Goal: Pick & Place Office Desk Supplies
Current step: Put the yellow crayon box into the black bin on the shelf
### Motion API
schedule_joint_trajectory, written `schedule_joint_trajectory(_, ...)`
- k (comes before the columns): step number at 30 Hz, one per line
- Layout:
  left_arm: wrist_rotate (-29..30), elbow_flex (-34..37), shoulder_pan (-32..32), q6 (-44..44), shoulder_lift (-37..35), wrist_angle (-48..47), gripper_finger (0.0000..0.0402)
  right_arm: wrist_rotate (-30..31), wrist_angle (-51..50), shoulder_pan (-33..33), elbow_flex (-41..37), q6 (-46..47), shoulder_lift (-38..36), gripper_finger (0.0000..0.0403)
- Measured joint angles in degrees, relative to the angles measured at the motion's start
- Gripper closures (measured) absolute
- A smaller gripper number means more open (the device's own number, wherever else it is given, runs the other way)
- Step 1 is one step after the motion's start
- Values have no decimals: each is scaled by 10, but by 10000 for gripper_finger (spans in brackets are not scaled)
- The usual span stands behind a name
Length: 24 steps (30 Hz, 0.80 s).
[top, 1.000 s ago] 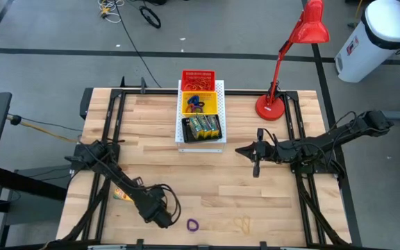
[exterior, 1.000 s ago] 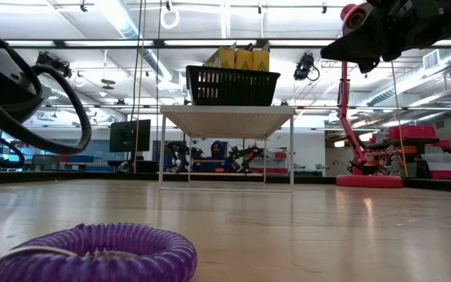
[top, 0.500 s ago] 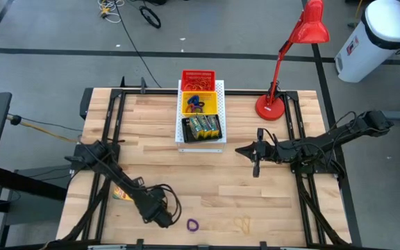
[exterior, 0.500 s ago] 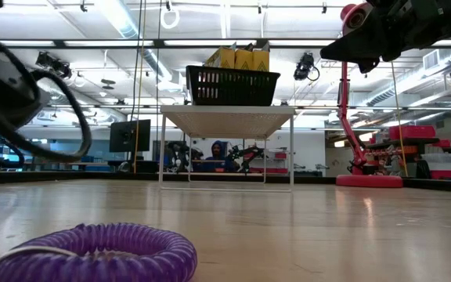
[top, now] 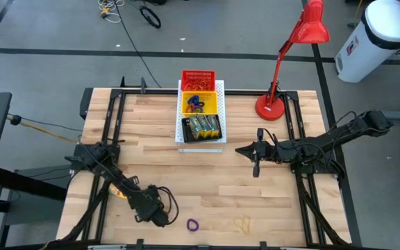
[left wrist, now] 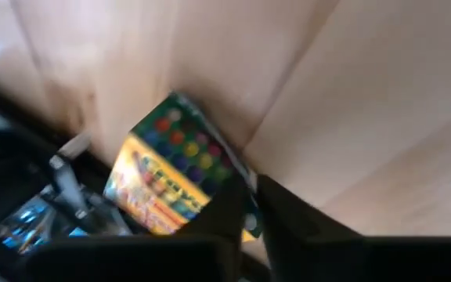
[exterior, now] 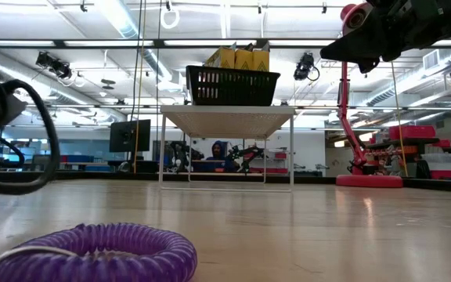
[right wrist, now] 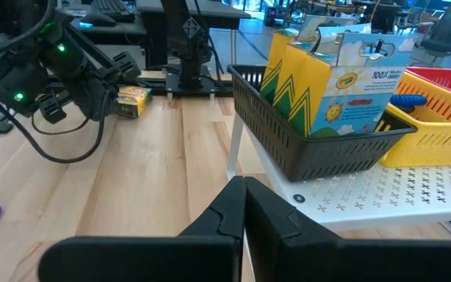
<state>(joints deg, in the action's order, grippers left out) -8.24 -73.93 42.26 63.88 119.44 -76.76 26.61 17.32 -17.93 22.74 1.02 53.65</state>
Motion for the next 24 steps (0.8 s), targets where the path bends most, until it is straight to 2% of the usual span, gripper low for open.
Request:
schedule_joint_trajectory(3, -5, -2, 8, -5, -1, -27, 392, 0, 0, 0, 0, 0, 0, 392)
schedule_joint_trajectory(11, 23, -43, 31, 0, -27, -110, 397, 0, 1, 0, 0, 0, 0, 392)
schedule_joint_trajectory(18, 83, -54, 58, 49, -78, -135, 398, 0, 0, 0, 0, 0, 0, 392)
schedule_joint_trajectory(24, 154, -54, 97, 144, -141, -134, 399, 0, 0, 0, 0, 0, 0, 392)
